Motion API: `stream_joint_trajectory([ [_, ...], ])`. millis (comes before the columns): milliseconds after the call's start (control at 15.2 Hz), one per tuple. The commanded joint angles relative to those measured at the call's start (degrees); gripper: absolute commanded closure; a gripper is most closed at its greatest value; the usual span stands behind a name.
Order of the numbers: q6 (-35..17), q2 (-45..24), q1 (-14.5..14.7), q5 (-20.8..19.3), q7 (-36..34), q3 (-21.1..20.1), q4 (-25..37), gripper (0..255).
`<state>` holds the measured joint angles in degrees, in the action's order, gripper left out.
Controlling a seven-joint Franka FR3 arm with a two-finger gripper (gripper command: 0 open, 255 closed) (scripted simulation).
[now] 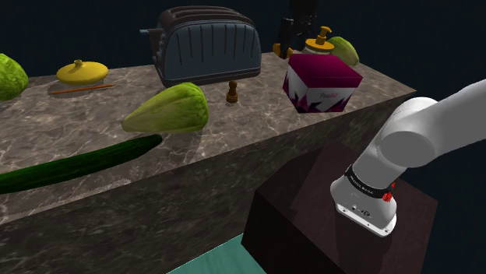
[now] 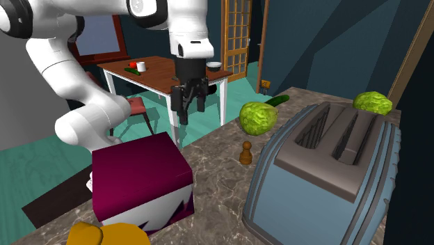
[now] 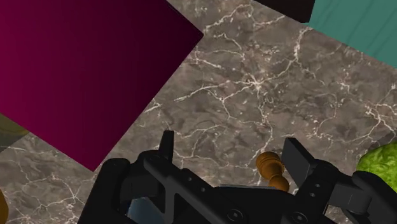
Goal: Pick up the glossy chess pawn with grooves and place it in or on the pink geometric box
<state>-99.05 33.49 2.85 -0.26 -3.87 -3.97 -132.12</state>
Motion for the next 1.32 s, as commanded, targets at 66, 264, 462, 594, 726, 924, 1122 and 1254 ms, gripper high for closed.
stream_joint_trajectory([
  [66, -2.35, -6.50, 0.62, 0.85, -1.47, -1.43, 2.81, 0],
  [264, -4.41, -13.04, 1.23, 1.43, -2.97, -2.85, 5.97, 0],
  [462, -6.01, -19.70, 1.84, 1.71, -4.46, -4.16, 9.71, 0],
  [594, -6.81, -24.19, 2.27, 1.74, -5.46, -4.97, 12.54, 0],
  [726, -7.39, -28.73, 2.74, 1.65, -6.46, -5.70, 15.63, 0],
  [924, -7.76, -33.82, 3.35, 1.42, -7.56, -6.42, 19.39, 0],
  [1122, -10.04, -34.10, 3.39, 1.39, -7.59, -6.44, 17.39, 0],
  [1254, -11.56, -34.36, 3.41, 1.36, -7.62, -6.46, 16.11, 0],
])
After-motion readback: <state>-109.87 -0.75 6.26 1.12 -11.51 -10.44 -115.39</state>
